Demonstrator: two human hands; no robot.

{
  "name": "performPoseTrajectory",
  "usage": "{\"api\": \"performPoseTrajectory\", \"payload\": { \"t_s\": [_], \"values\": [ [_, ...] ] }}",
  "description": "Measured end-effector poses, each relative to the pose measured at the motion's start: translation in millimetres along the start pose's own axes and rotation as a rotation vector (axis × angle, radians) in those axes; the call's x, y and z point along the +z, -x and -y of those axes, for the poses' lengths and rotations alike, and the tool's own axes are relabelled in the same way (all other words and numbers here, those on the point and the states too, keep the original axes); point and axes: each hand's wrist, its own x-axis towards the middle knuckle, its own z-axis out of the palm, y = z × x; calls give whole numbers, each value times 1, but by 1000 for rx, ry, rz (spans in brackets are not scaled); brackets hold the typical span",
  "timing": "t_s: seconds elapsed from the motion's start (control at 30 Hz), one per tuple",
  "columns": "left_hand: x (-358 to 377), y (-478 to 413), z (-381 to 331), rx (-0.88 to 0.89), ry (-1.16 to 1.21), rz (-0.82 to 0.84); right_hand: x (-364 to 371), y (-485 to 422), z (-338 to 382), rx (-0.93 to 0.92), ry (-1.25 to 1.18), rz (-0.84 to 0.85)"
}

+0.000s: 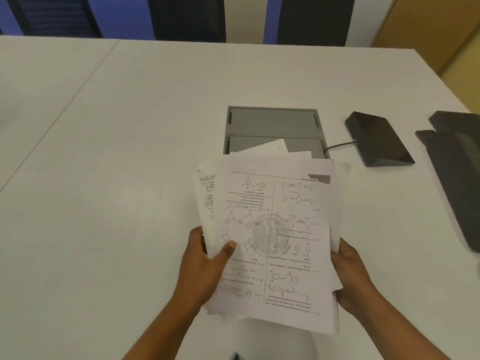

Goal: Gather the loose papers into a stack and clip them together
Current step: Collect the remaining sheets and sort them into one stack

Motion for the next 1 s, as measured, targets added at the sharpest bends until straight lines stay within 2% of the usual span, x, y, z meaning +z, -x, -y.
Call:
{"api": "performPoseTrajectory", "payload": {
  "t_s": [0.07, 0.13, 0.33, 0.4, 0.47, 0.57, 0.7, 0.87, 1.0],
  "values": [
    [-3, -7, -5, -114, 233, 146, 0, 0, 4, 10, -29, 35],
    [-4, -10, -10, -160, 420, 302, 3, -3, 12, 89, 0, -35],
    [1, -11, -14, -214, 559, 397, 9, 9, 35, 26, 54, 46],
    [3, -13, -13, -204, 538, 380, 3, 5, 28, 9, 36, 189],
    [5, -13, -17, -185, 508, 365, 3, -1, 23, -31, 148, 266],
    [12, -16, -24, -100, 435, 325, 6, -10, 21, -140, 244, 214],
    [22, -23, -31, 67, 366, 201, 17, -17, 30, -282, 210, 138],
    [30, -28, -31, 278, 277, 22, 24, -23, 34, -375, 211, 74],
    [30, -30, -34, 346, 264, 28, 25, -23, 33, -391, 226, 39]
  ]
}}
